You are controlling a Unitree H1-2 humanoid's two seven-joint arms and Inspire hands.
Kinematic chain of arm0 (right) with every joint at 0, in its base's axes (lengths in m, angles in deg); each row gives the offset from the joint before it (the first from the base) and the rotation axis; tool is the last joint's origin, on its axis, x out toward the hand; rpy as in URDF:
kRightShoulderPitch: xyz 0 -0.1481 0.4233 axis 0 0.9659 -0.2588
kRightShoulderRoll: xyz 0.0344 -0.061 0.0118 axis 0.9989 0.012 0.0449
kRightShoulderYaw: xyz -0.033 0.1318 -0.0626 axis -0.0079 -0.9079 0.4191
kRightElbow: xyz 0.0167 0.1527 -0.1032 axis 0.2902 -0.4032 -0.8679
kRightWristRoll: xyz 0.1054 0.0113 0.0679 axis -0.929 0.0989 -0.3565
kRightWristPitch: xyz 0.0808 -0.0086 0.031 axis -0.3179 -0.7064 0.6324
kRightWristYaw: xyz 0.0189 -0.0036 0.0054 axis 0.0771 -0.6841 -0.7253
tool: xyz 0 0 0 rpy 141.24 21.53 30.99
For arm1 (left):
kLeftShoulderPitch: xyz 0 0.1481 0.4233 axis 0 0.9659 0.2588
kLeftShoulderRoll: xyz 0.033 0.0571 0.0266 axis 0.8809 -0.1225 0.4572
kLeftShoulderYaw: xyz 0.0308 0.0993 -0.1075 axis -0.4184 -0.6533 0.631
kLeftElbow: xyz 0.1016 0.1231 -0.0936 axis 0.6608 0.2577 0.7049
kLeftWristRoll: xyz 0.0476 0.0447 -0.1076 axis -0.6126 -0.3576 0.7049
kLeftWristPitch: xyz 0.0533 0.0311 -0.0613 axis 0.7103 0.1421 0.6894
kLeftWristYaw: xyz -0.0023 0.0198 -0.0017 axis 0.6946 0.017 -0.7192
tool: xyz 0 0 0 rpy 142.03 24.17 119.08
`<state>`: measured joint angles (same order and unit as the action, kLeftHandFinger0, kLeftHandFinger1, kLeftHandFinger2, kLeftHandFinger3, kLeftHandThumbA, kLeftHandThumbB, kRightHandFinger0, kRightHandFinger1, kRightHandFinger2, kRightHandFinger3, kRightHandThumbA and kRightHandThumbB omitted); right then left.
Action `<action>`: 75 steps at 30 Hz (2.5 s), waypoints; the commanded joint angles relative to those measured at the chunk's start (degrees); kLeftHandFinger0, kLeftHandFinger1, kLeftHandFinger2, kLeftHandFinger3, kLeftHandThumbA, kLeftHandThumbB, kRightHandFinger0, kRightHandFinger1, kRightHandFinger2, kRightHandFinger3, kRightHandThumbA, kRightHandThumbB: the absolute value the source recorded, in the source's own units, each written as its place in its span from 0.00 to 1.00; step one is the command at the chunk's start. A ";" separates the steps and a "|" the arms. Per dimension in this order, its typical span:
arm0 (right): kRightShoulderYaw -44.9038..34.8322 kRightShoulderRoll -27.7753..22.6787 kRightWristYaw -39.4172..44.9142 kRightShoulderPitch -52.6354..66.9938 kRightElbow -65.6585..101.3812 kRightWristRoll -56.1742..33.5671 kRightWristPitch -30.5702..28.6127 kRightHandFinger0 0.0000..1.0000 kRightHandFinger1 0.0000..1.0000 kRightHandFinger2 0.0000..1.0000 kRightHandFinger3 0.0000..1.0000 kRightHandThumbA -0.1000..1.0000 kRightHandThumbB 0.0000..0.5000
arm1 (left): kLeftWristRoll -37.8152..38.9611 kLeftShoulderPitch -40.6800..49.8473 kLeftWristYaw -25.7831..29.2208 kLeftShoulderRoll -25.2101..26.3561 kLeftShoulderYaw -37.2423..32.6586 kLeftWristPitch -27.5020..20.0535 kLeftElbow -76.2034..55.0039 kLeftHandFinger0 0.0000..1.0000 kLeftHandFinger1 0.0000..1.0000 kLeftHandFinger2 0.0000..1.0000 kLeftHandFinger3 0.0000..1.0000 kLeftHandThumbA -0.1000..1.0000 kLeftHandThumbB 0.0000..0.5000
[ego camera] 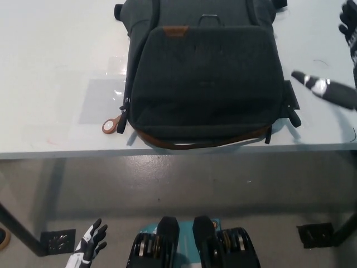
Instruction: A bag is kept in the middle of the table with its flap loosely closed and the robot uses its right hand to adjust it and opens it
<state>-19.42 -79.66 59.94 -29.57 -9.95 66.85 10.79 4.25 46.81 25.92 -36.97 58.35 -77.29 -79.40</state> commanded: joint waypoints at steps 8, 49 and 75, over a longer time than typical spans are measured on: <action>0.76 0.54 6.42 -10.99 -6.90 -8.11 6.78 1.00 1.00 1.00 1.00 1.00 0.49 | -0.33 0.78 -0.36 0.31 -0.26 -2.82 -1.55 1.00 1.00 1.00 1.00 1.00 0.16; 17.68 0.99 6.82 -19.32 -34.06 6.80 -1.42 0.00 0.27 0.49 0.37 0.01 0.44 | 1.09 -0.30 -2.89 1.74 -0.41 -3.82 -1.80 1.00 1.00 1.00 1.00 1.00 0.24; 6.79 6.69 0.61 -1.42 10.18 5.85 3.46 0.00 0.41 0.78 0.78 0.00 0.15 | -0.42 -2.21 -2.74 2.53 -0.07 -1.87 -2.47 1.00 1.00 1.00 1.00 1.00 0.18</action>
<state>-10.28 -75.44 64.65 -32.88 -15.04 71.98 14.70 4.02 45.10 23.78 -35.62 58.10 -78.82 -79.40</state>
